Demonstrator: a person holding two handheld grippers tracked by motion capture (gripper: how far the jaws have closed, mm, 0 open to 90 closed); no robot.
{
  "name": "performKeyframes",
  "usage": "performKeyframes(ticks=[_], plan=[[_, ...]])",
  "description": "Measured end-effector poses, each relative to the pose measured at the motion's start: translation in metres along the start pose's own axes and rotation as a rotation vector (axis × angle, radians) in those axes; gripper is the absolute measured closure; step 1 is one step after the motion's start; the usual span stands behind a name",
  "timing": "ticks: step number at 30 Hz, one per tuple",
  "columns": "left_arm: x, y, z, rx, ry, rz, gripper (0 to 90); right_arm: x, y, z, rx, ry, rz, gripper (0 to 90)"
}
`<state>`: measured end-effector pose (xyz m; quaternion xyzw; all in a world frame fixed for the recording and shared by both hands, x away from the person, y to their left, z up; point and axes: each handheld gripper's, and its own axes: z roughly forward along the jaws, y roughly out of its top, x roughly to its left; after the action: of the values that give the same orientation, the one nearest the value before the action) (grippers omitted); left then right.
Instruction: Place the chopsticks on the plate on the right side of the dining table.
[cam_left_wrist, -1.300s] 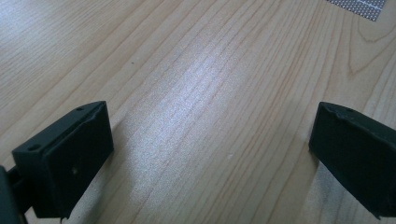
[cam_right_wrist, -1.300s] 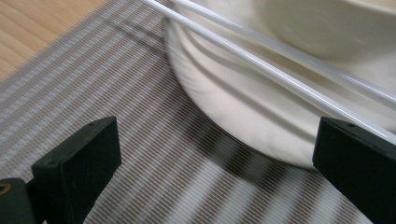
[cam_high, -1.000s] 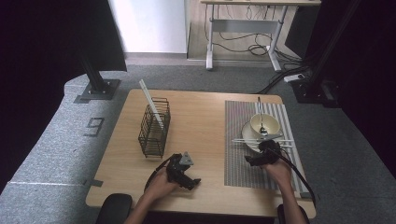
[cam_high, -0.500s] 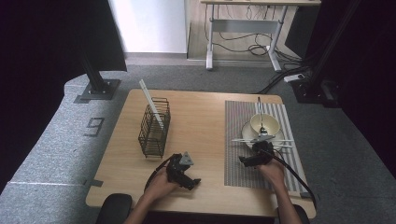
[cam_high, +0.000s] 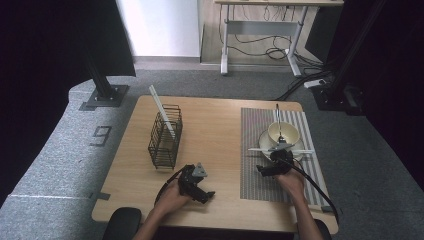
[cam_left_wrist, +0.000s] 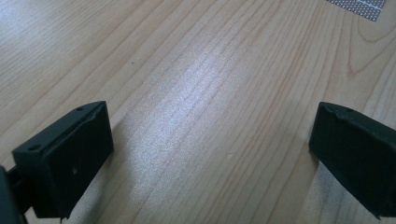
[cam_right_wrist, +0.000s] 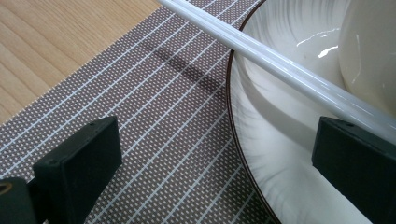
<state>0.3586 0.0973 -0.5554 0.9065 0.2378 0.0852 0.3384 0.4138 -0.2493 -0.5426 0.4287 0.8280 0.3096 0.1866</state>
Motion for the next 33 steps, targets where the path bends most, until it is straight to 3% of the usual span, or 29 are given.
performKeyframes(ticks=[10, 19, 25, 33], plan=[[0.0, 0.0, 0.0, 0.0, 0.0, 0.0, 0.0, 0.005, 0.004, -0.001, -0.034, 0.018, -0.02, 2.6], [0.0, 0.0, 0.0, 0.0, 0.0, 0.001, 0.0, -0.001, 0.001, -0.008, -0.018, 0.005, -0.014, 2.5], [0.0, 0.0, 0.0, 0.0, 0.0, 0.0, 0.0, -0.027, -0.012, -0.034, -0.053, -0.049, 0.078, 2.6], [0.0, 0.0, 0.0, 0.0, 0.0, 0.0, 0.0, -0.065, -0.037, -0.057, -0.097, -0.205, 0.205, 5.4]])
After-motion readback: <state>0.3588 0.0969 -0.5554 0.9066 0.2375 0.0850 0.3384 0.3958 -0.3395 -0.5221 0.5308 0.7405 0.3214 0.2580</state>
